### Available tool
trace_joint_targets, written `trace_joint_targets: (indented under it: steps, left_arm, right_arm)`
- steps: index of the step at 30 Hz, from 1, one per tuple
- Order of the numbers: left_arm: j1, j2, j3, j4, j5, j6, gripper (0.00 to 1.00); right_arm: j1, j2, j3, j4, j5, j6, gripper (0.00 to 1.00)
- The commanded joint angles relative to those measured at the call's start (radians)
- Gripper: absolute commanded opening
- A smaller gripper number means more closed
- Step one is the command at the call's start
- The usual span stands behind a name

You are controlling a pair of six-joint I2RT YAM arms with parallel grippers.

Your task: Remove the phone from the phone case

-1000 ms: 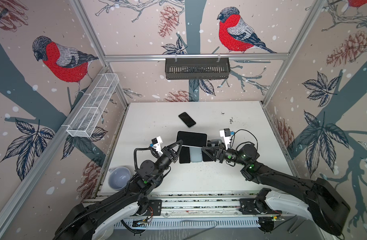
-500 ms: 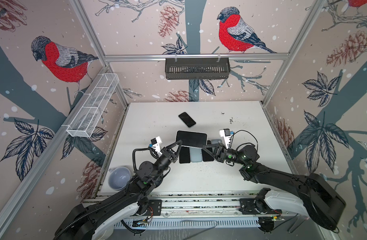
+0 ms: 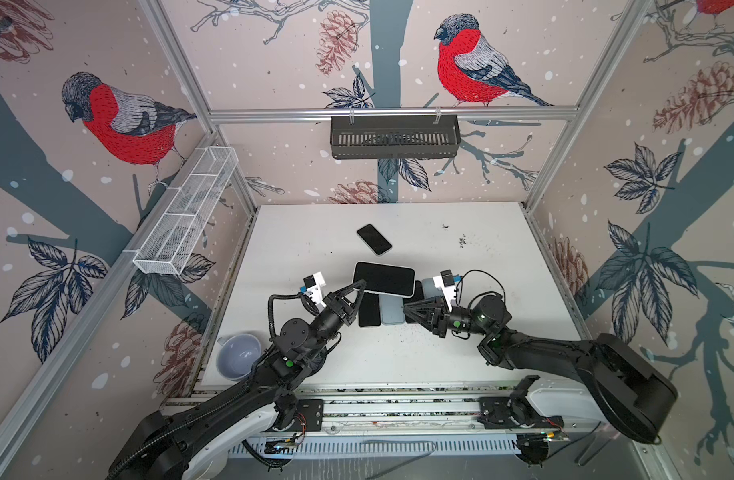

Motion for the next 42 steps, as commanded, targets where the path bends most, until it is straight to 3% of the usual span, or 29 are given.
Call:
trace_joint_targets:
  steps: [1,4,8,11,19,31,42]
  left_arm:
    - [0.001,-0.001,0.016,0.089,0.003,-0.017,0.00]
    - [0.000,-0.002,0.011,0.091,0.006,-0.015,0.00]
    - [0.000,-0.019,0.006,0.078,-0.002,-0.009,0.00]
    - [0.000,-0.015,0.000,0.089,-0.002,-0.009,0.00]
    - [0.001,-0.001,-0.002,0.111,0.004,-0.014,0.00]
    - [0.000,-0.003,-0.011,0.121,0.010,-0.014,0.00]
    - [0.000,-0.006,-0.028,0.135,0.010,-0.015,0.00]
  right_arm:
    - [-0.002,0.007,-0.023,0.064,-0.014,-0.090,0.15]
    - [-0.029,0.000,-0.022,0.060,0.003,-0.075,0.18]
    - [-0.032,-0.026,-0.023,0.097,-0.020,-0.009,0.56]
    - [-0.016,-0.086,-0.008,0.038,0.012,0.000,0.65]
    - [-0.005,-0.134,0.056,-0.015,0.036,0.060,0.62]
    - [-0.016,-0.046,0.069,0.102,0.019,0.157,0.41]
    - [-0.034,-0.038,0.066,0.122,0.020,0.184,0.37]
